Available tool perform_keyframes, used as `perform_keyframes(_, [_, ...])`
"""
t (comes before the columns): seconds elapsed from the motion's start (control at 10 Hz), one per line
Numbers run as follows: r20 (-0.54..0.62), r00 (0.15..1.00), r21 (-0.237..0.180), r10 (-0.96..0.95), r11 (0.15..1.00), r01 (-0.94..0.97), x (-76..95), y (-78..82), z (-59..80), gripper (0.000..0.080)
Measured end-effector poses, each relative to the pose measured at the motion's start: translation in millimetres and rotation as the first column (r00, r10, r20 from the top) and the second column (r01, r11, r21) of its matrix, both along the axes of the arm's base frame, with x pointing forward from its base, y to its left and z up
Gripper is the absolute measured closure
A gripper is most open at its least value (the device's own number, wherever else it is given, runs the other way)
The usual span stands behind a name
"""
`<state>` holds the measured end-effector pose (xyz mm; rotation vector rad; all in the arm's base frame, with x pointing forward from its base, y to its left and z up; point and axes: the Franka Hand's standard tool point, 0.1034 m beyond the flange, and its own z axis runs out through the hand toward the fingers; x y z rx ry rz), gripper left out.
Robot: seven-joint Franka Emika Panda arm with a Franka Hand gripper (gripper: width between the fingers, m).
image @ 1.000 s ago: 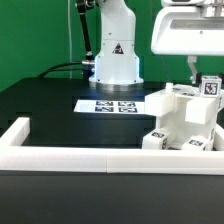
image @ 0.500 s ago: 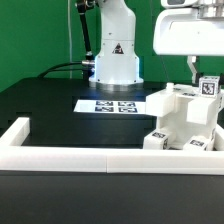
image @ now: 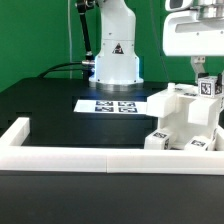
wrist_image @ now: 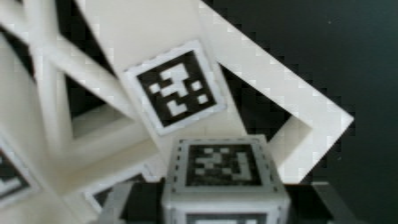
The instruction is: Assemble chair
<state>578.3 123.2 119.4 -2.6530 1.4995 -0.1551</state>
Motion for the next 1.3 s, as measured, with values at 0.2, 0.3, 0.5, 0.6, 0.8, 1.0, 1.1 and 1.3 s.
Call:
perform_keyframes(0.2, [0.001,1.000,0.003,-0.015,1.000,0.015,-0.1,2.0,0.2,0.0512])
perform_keyframes(0.3, [0.001,1.000,0.001,-0.004,1.000,0.004,-0.2,2.1,0.1,0.0416])
perform_keyframes(0.5, [0.005,0.994,-0.015,0.110,0.994,-0.110,0.5,2.4,0.6,0.0279])
perform_keyframes(0.6, [0.007,0.983,-0.026,0.186,0.982,-0.186,1.2,3.7,1.4,0.0173])
perform_keyframes(0.8, [0.007,0.897,-0.066,0.442,0.895,-0.440,2.7,4.1,2.7,0.0156])
perform_keyframes(1.0, [-0.001,0.797,-0.091,0.604,0.793,-0.602,2.6,5.7,2.9,0.0151])
perform_keyframes(1.1, [-0.005,0.747,-0.103,0.665,0.743,-0.662,2.9,4.6,2.8,0.0150])
perform_keyframes(1.3, [-0.020,0.629,-0.122,0.777,0.623,-0.773,2.0,4.2,1.8,0.0150])
